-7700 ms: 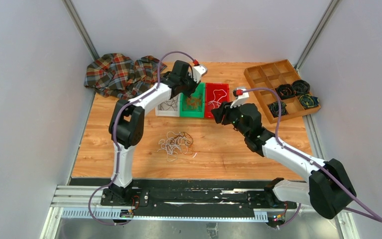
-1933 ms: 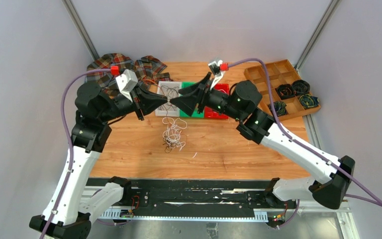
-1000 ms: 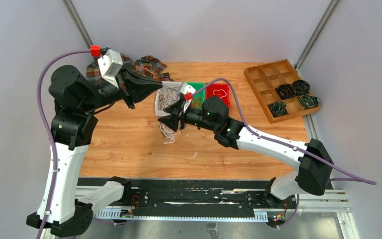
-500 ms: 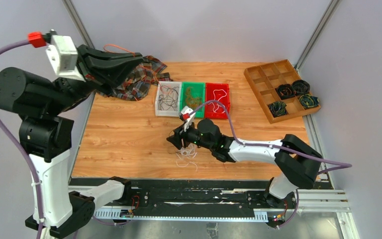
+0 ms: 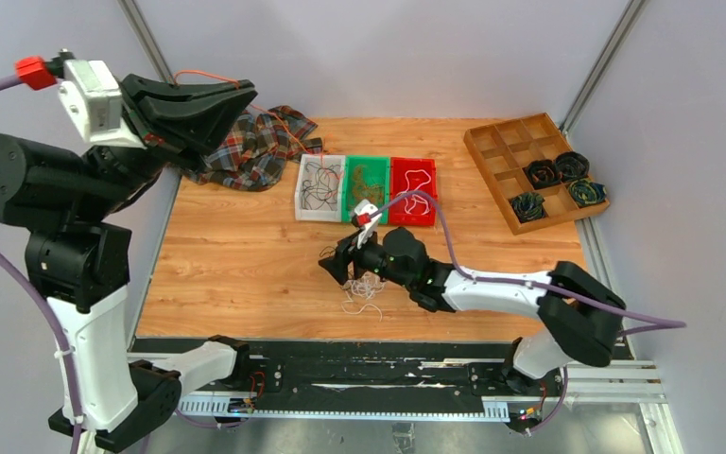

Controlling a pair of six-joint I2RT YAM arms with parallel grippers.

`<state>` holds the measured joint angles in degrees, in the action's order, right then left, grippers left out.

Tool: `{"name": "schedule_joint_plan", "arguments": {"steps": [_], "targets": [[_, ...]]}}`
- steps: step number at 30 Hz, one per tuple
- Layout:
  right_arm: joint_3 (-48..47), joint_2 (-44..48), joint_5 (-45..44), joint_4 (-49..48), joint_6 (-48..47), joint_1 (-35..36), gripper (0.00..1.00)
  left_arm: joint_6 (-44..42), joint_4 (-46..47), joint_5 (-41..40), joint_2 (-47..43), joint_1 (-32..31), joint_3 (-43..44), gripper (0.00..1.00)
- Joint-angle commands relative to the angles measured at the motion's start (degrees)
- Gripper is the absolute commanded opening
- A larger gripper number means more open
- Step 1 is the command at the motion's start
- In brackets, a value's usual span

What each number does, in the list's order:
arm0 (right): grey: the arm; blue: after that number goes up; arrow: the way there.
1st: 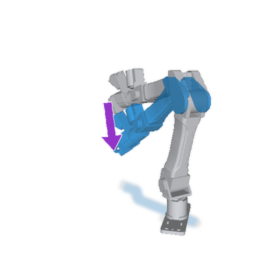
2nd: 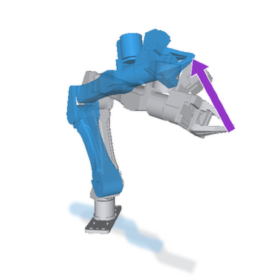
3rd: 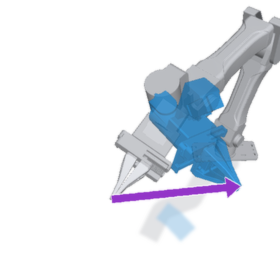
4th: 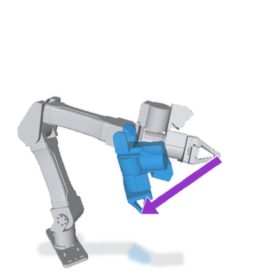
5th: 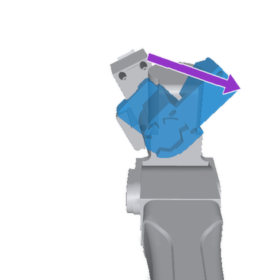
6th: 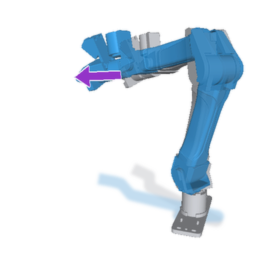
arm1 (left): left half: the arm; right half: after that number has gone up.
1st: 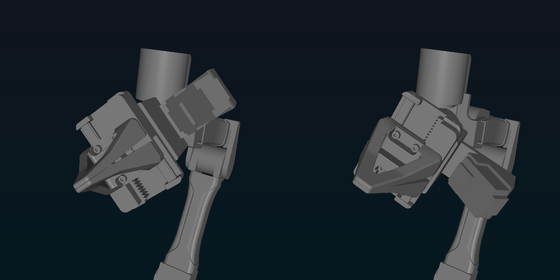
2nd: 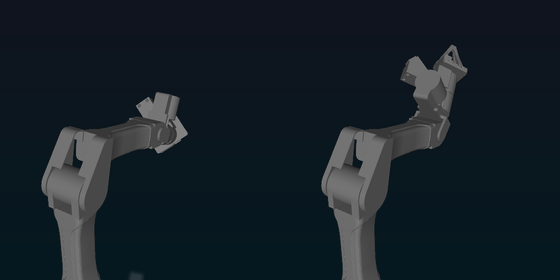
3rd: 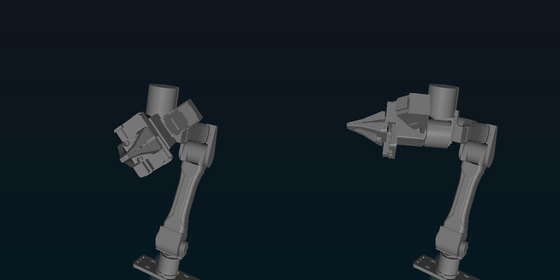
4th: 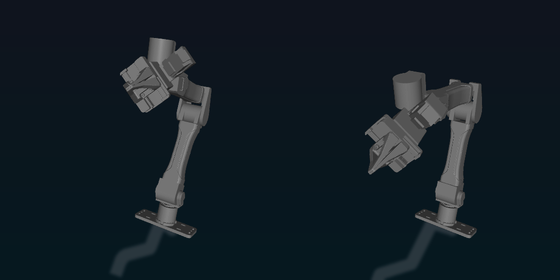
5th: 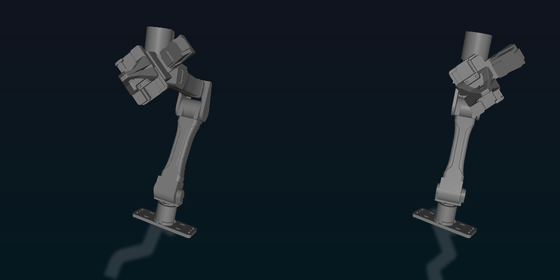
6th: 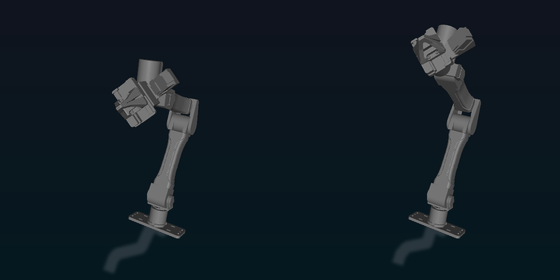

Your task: Untangle the cables

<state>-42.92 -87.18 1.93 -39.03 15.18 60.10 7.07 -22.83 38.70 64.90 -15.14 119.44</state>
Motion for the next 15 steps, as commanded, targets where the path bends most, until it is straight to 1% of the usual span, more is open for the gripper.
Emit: {"name": "schedule_joint_plan", "arguments": {"steps": [1,5,9,12,15], "targets": [[-5.37,7.35,-1.25,2.30,-2.62,0.77,0.70,0.58,-0.79,0.61,-1.17,0.19,-4.54,0.01],[-9.57,10.97,-1.99,6.08,-5.11,0.53,0.71,0.77,-2.79,1.89,-2.45,0.19,-10.45,0.01],[-10.58,13.01,-4.46,9.63,-5.97,-0.95,0.72,0.01,-4.07,1.39,-3.04,0.11,-16.15,0.01],[-9.29,14.04,-7.53,10.48,-4.45,-3.35,0.72,-0.25,-6.11,0.84,-1.05,-0.89,-17.24,0.01],[-7.40,15.31,-11.34,12.51,-2.99,-5.73,0.70,-4.67,-9.01,-2.02,2.25,-4.44,-17.45,0.01]]}}
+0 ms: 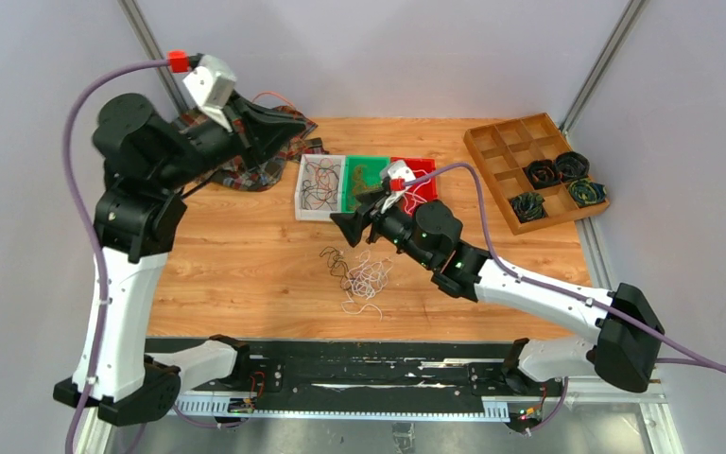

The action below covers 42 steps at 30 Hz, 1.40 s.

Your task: Untangle the cables

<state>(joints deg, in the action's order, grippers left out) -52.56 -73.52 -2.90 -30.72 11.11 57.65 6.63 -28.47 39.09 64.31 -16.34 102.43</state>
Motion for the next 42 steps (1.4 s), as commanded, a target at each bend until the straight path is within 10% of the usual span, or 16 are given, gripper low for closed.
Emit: {"name": "schedule_joint_plan", "arguments": {"steps": [1,29,42], "targets": [[3.85,2.39,-7.80,4.26,1.16,-3.92,0.70,-5.61,-3.50,-3.54,3.87,-4.42,-0.66,0.01],[23.11,13.32,-21.43,5.92,4.61,-12.29,0.71,-22.17,1.35,-17.55,45.21,-10.38,7.65,0.00],[35.74,5.92,-16.59,-18.21,5.48,-12.26,0.70,-22.98,0.33,-23.05,49.99,-13.00,-1.87,0.01]]}}
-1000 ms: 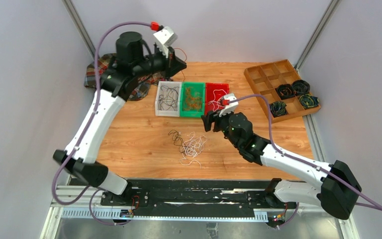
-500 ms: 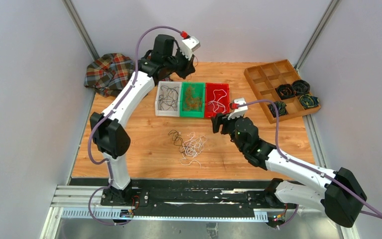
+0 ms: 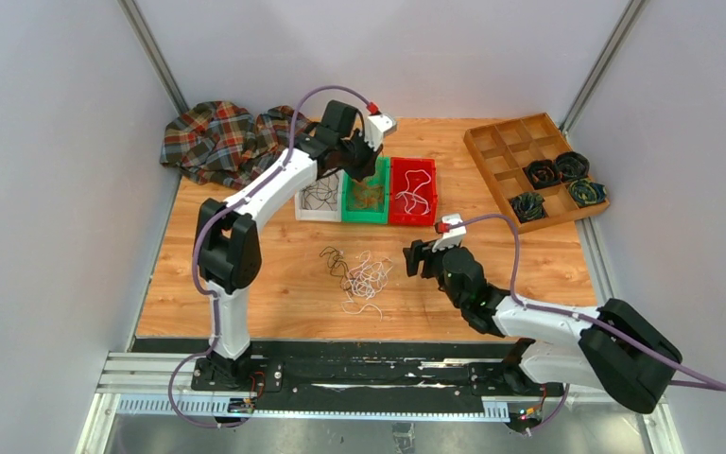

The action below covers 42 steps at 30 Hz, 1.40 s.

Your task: Untangle the cables

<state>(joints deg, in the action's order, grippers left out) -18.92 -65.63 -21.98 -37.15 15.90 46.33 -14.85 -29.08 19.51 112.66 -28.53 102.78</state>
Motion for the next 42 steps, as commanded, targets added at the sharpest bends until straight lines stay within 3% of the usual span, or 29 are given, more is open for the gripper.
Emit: {"name": "schedule_joint_plan", "arguments": {"steps": [1,16,17,19,25,33,37,42], "targets": [[1.98,-1.85,2.46,-11.39,0.75,-0.92,0.70,-1.39,1.06,-4.03,1.99,-0.86,-2.77,0.01],[-0.86,2.11,2.29,-2.30,-1.29,-0.96,0.72,0.72,2.85,-7.13,7.30,-1.17,-3.59,0.02],[-0.72,2.01,2.31,-2.56,-1.35,-0.93,0.72,0.70,2.39,-6.76,7.49,-1.17,-2.96,0.08],[-0.51,1.93,2.20,-2.99,-1.28,-0.89,0.72,1.72,0.23,-4.31,7.89,-1.06,-0.94,0.29],[0.02,2.27,1.94,-3.38,-1.07,-0.96,0.73,4.10,-6.43,2.04,5.40,-1.08,-0.52,0.70],[1.11,3.11,1.56,-4.55,-0.78,-1.00,0.73,5.90,-11.49,1.59,-1.19,-1.01,-2.86,0.78],[1.52,3.30,1.54,-5.17,-0.73,-0.94,0.73,5.97,-15.04,0.73,-3.24,-0.87,-2.38,0.93],[1.69,3.31,1.35,-5.46,-0.64,-1.02,0.73,4.37,-16.10,0.36,-4.86,-0.48,0.07,0.92]]}}
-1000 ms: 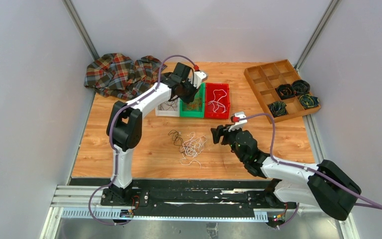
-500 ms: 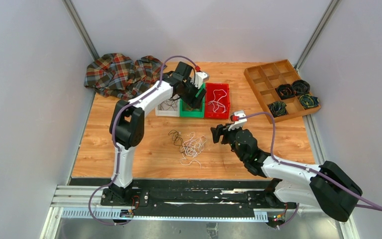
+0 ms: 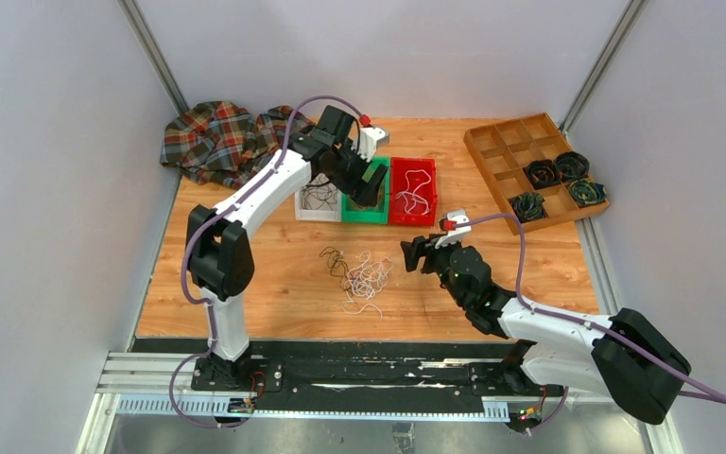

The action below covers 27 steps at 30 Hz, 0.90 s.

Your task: Untangle the cables

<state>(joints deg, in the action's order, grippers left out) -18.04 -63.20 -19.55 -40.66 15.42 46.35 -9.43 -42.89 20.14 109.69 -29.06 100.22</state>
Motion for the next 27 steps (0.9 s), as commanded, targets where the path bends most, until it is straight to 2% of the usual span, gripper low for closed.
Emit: {"name": "schedule_joint_plan", "arguments": {"steps": [1,8,11,16,19,27], "targets": [[0.82,0.88,-1.07,-1.92,-0.14,-1.01,0.73,-1.65,-2.28,-0.75,-1.58,0.10,3.96,0.89],[0.69,0.29,-2.00,-1.78,0.65,-1.03,0.73,-6.98,-2.57,-0.49,8.05,0.14,17.93,0.61],[0.55,-0.02,-2.32,-1.65,0.83,-1.24,0.73,-9.59,-3.54,-0.35,12.72,0.08,22.33,0.53],[0.66,0.01,-2.40,-1.70,1.43,-1.54,0.73,-14.23,-3.42,0.25,16.95,-0.24,22.74,0.40],[0.85,0.19,-2.58,-1.68,1.70,-1.64,0.72,-17.20,-3.34,-1.20,19.00,-0.48,22.38,0.36],[0.58,-0.40,-1.76,-1.61,1.73,-1.71,0.72,-18.08,4.87,-11.31,22.35,-0.47,18.67,0.23]]}}
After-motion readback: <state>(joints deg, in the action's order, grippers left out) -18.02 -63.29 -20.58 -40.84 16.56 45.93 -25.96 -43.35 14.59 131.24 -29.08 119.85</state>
